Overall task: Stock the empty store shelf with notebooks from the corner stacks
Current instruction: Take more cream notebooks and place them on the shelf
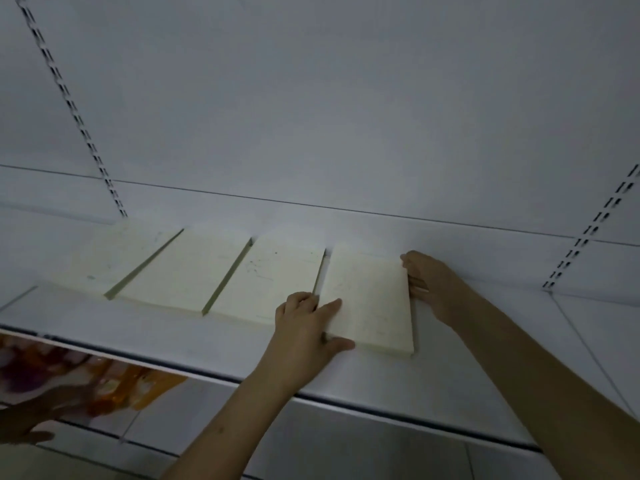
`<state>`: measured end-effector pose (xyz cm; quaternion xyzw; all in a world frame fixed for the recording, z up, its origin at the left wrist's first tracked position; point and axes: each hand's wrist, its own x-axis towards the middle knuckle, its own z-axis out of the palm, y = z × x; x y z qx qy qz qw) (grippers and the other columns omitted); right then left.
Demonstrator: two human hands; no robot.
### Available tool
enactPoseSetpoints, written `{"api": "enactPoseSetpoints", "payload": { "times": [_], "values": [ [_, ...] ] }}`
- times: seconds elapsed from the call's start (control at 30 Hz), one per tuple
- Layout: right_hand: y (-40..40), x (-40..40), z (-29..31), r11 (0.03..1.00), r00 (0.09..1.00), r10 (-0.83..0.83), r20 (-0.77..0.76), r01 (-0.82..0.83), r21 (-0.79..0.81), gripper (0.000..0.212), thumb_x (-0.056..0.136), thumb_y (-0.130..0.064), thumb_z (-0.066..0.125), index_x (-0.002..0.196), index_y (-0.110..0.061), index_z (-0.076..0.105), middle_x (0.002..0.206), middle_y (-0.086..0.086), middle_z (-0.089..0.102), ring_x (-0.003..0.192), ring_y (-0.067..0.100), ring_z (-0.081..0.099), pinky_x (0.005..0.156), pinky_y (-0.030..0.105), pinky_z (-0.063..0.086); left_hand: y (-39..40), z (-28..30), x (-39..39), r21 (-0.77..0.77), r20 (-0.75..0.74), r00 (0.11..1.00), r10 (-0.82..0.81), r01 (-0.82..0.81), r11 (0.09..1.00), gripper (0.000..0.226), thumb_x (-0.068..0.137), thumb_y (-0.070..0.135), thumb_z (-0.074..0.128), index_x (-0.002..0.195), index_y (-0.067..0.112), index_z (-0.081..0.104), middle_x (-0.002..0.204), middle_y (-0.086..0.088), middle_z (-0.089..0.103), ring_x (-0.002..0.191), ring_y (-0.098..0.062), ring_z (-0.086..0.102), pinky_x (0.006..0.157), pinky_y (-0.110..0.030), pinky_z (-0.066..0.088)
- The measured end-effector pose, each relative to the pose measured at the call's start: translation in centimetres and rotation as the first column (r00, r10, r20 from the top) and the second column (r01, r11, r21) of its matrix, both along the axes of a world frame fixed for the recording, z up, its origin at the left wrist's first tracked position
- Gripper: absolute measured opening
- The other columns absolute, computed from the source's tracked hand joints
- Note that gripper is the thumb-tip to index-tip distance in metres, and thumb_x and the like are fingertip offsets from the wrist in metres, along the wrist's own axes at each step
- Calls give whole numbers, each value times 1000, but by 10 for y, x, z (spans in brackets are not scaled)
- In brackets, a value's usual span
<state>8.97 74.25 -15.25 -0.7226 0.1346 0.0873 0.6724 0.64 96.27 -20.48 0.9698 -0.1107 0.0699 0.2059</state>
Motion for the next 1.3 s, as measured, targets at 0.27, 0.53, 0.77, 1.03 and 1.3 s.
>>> {"api": "enactPoseSetpoints", "payload": {
  "times": [0.27,0.53,0.77,1.03,1.3],
  "values": [
    [20,-35,12,865,987,63,146,19,-501,52,99,-38,46,141,-7,45,148,10,42,136,26,39,114,36,29,1,6,-3,21,37,998,-50,49,999,75,80,63,62,145,32,41,155,-8,28,142,-31,18,114,-42,20],
    [-26,-120,40,736,828,-25,560,394,-551,48,100,-40,40,140,-14,47,142,2,50,128,14,47,105,26,36,-69,23,-30,-217,239,924,-298,351,911,56,88,46,64,139,27,50,145,2,46,136,-17,32,110,-30,29],
    [-136,-201,78,632,735,-123,667,576,-518,47,102,-41,34,143,-19,42,144,-5,47,122,0,42,101,17,32,-196,28,-77,-238,258,743,-617,668,705,48,95,43,53,142,33,46,137,9,48,126,-6,39,101,-17,34],
    [-309,-296,96,480,655,-290,698,730,-487,50,101,-45,32,144,-20,41,145,-6,46,121,-1,42,99,17,32,-379,34,-128,-224,285,597,-750,802,553,52,95,42,56,142,23,47,132,6,53,122,-10,44,99,-18,36],
    [-472,-375,115,334,584,-362,726,809,-484,49,102,-45,34,142,-17,44,139,-6,51,124,11,48,101,17,38,-551,34,-163,-214,259,529,-808,847,486,57,93,42,59,144,22,44,137,3,51,126,-13,42,99,-24,39]
  ]
}}
